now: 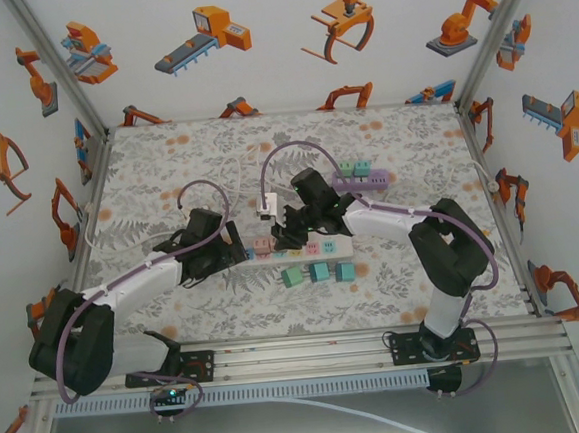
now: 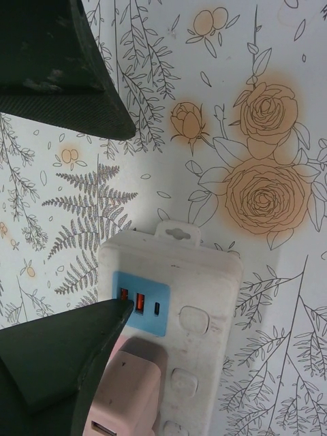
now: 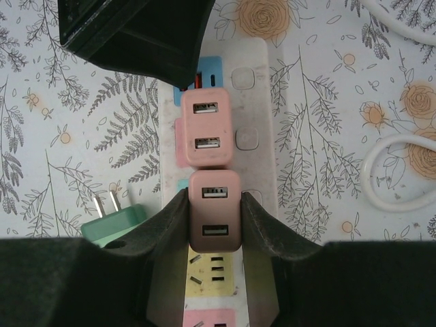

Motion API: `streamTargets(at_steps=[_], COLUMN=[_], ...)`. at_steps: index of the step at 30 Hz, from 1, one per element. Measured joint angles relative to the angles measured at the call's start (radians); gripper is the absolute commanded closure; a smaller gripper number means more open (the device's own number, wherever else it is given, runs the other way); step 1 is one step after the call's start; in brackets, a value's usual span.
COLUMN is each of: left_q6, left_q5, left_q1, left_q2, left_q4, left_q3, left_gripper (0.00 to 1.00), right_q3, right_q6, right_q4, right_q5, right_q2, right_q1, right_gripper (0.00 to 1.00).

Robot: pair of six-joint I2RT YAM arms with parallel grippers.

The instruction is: Pull the plug off the socket

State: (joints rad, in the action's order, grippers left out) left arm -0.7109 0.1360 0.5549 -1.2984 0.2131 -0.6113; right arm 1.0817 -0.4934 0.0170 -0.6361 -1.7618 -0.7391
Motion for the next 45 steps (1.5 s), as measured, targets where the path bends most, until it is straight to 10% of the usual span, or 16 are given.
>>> streamTargets(at_steps=[28, 45], left_q6=[-0.021, 0.028], left_q5=[0.040, -0.008], left_q1=[0.003, 0.027], left_q2=[0.021, 0.404], left_q4=[0.036, 0.109], left_q3=[-0.002, 0.036], left_gripper=[0.10, 0.01], right_q3=[-0.131, -0.337], right_q6=[-0.077, 0.845], right_q4=[-0.105, -0.283], right_q5=[0.067, 0.473], right_q2=[0.197, 0.647], right_q1=[0.008, 0.066], right_gripper=[0.82, 0.84])
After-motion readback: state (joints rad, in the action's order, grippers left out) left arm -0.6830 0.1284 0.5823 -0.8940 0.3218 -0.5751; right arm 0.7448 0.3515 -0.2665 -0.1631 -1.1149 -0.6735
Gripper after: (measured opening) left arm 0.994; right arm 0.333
